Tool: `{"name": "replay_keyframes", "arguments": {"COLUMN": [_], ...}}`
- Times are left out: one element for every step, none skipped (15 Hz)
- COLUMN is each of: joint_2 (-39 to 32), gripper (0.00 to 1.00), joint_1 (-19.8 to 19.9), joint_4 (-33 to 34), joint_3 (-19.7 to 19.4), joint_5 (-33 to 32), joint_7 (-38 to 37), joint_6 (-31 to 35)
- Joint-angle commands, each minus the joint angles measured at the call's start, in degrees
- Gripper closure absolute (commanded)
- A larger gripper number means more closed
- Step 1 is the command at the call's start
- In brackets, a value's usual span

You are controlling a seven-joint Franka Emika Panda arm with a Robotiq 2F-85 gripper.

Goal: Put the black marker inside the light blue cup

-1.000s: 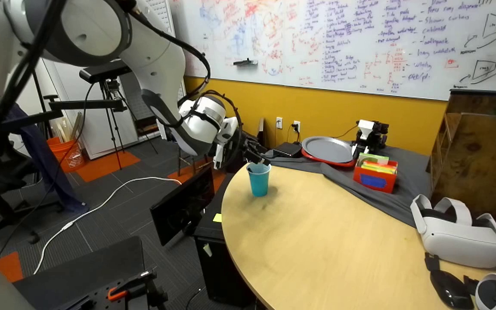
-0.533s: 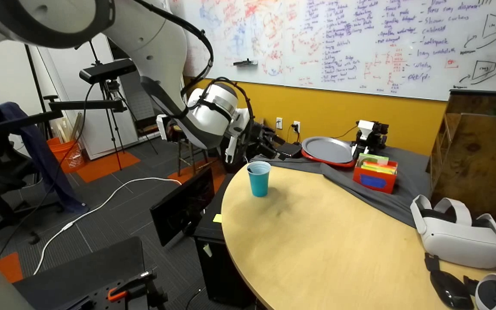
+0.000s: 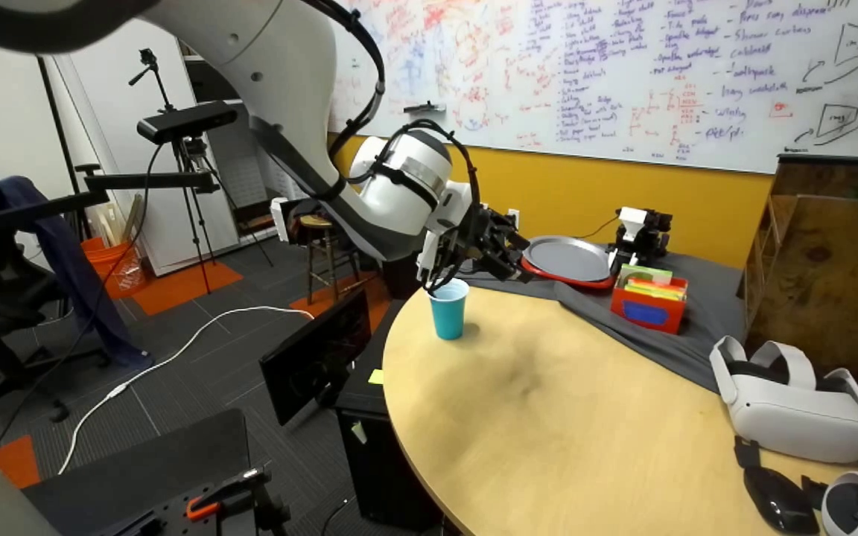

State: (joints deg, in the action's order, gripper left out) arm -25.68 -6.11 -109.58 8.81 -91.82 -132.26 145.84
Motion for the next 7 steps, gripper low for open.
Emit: {"name": "replay_keyframes", "arguments": {"joint_2": [0.11,0.15,0.17,0.2,0.23,0.26,0.3], "gripper": [0.0,0.0,0.0,0.0,0.0,0.0,0.0], "joint_1": [-0.09,0.07,0.03,-0.05,-0.1,-0.11,-0.11], "joint_4": [0.01,-0.04,-0.1,-0.17,-0.21,-0.26,-0.3], "joint_3": [-0.67,-0.7,-0.69,-0.66,-0.64,-0.64,-0.64], "joint_5": [0.4,0.41,0.41,0.4,0.4,0.4,0.4], "joint_7": [0.21,0.22,0.22,0.22,0.22,0.22,0.22], "joint_6": [0.57,0.65,0.65,0.64,0.64,0.64,0.64]}}
